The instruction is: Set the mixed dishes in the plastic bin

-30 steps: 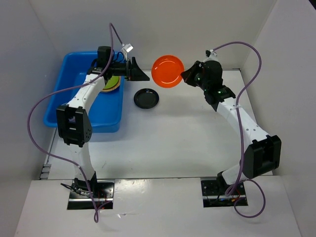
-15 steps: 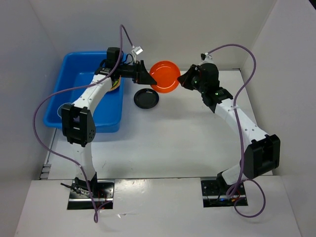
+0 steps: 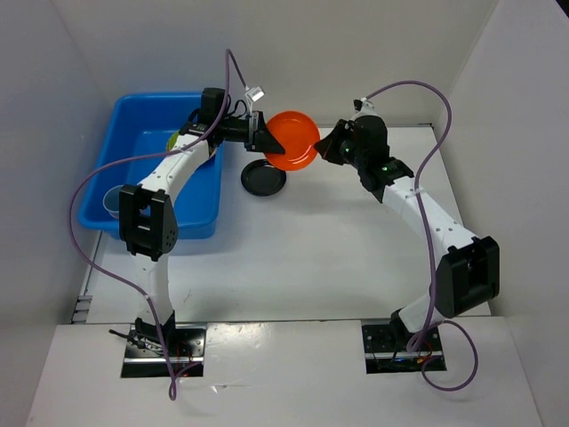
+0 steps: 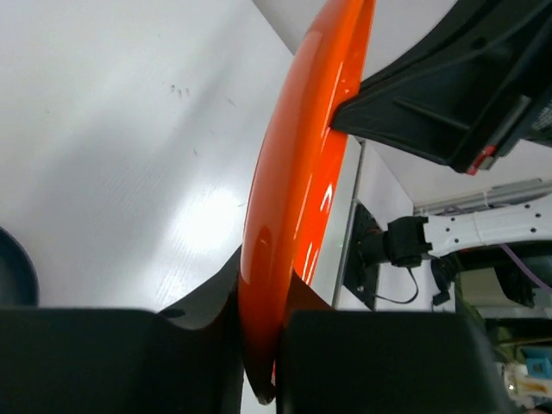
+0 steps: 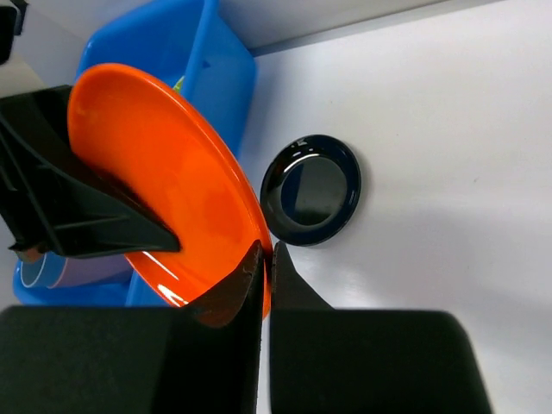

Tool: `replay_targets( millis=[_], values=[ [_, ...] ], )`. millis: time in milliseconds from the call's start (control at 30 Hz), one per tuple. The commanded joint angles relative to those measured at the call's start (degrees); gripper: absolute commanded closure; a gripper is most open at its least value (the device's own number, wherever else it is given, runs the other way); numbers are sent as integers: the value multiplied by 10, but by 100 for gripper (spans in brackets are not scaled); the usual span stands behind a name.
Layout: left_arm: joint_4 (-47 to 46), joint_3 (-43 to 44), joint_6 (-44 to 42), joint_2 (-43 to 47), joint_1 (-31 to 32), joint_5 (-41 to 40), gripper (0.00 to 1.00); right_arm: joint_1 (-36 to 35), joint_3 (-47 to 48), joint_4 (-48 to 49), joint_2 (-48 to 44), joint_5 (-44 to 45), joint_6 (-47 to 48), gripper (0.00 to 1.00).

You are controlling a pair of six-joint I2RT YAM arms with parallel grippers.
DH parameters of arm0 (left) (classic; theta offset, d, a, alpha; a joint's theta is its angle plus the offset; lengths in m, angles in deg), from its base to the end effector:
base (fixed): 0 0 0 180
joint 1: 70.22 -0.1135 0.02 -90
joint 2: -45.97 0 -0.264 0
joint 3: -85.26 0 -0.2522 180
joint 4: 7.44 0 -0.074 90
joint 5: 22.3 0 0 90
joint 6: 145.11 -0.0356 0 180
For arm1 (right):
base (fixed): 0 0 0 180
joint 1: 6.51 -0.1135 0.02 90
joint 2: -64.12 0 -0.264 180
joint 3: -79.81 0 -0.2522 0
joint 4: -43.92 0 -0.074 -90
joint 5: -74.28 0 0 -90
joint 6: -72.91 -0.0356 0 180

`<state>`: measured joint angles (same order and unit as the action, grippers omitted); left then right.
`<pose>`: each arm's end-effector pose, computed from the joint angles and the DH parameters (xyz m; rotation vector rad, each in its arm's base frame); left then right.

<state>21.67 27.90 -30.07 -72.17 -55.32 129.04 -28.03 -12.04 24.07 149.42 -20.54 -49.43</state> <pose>0.4546 -0.1533 0.3282 0.5615 1.9884 -1.4996 0.3291 0.1330 0.3571 0.1221 1.9272 0.7193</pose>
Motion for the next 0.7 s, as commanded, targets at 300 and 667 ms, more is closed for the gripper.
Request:
replay_targets(
  millis=[300,667],
  values=[
    [-64,-6,58,21,-30,-84,100,-11,-1,38,29,-30,-15,58],
    [-147,-143,218,136,-245,-306,100,-11,-33,77,63,-14,-20,26]
  ],
)
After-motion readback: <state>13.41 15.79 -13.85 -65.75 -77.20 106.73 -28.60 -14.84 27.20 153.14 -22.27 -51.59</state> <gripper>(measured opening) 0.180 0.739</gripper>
